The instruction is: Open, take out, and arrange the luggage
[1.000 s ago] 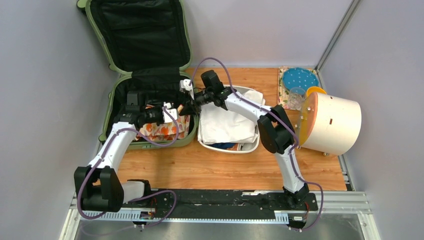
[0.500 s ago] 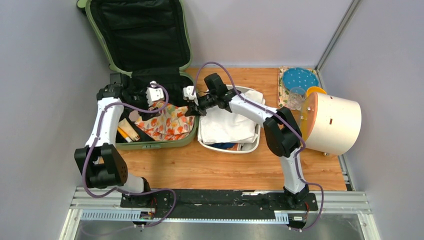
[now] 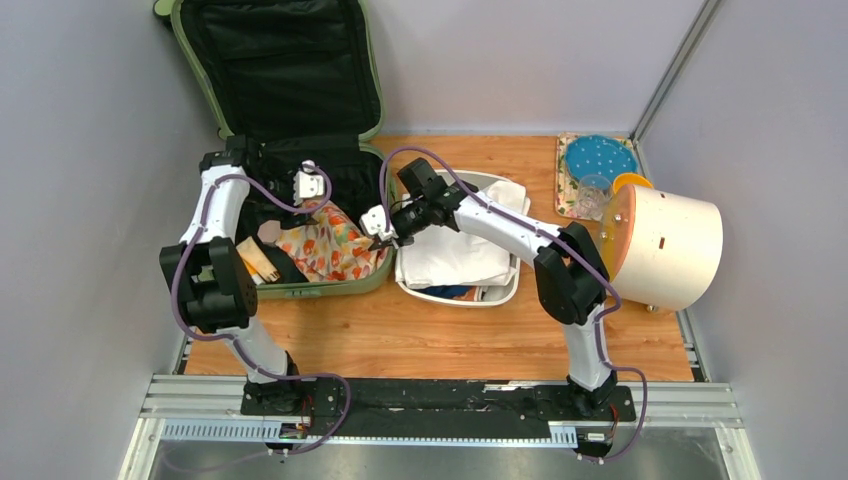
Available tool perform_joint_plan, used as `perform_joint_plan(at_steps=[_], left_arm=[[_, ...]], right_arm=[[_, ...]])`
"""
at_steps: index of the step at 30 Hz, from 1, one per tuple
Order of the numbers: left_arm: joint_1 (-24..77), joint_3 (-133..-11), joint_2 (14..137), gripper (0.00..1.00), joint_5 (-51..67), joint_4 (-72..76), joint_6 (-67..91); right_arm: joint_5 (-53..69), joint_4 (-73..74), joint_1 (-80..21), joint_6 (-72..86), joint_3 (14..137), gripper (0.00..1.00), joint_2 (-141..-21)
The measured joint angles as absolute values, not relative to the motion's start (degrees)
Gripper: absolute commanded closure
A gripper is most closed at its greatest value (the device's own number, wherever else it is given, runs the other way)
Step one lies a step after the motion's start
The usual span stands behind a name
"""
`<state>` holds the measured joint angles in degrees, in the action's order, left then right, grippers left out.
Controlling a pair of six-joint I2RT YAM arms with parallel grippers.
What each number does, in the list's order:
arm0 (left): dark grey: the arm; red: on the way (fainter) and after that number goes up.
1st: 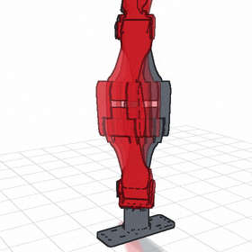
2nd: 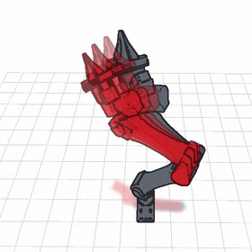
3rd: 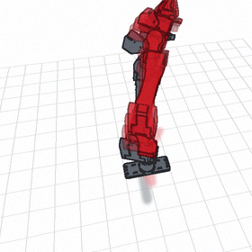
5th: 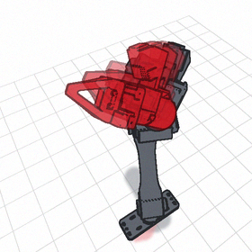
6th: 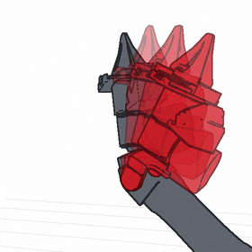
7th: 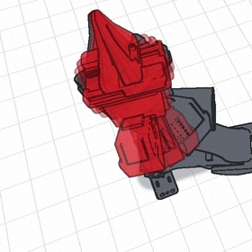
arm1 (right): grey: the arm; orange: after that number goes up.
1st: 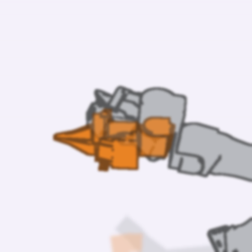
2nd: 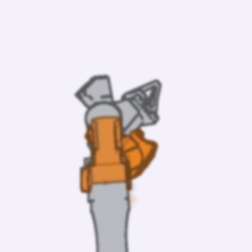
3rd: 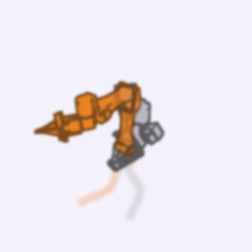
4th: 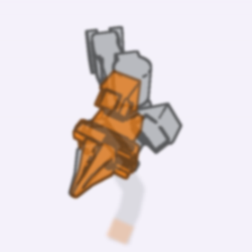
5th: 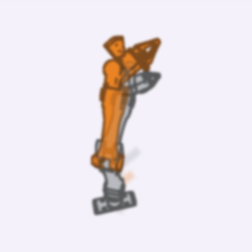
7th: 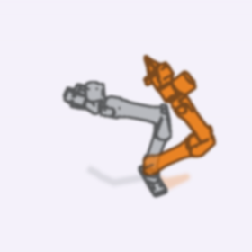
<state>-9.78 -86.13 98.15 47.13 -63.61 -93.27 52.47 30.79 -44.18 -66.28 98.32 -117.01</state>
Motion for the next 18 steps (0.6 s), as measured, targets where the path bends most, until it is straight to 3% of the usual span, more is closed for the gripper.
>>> perform_joint_plan(at_steps=[7, 18], left_arm=[[-6.98, -94.08, 106.26, 0.15, 46.06, -71.26, -106.06], [-1.32, -93.58, 108.09, 0.14, 43.35, -74.74, -111.35]], right_arm=[[51.20, 34.79, -45.12, -74.43, 98.32, 1.00, -115.48], [49.71, 44.25, -45.98, -89.36, 101.71, 1.00, -115.04]])
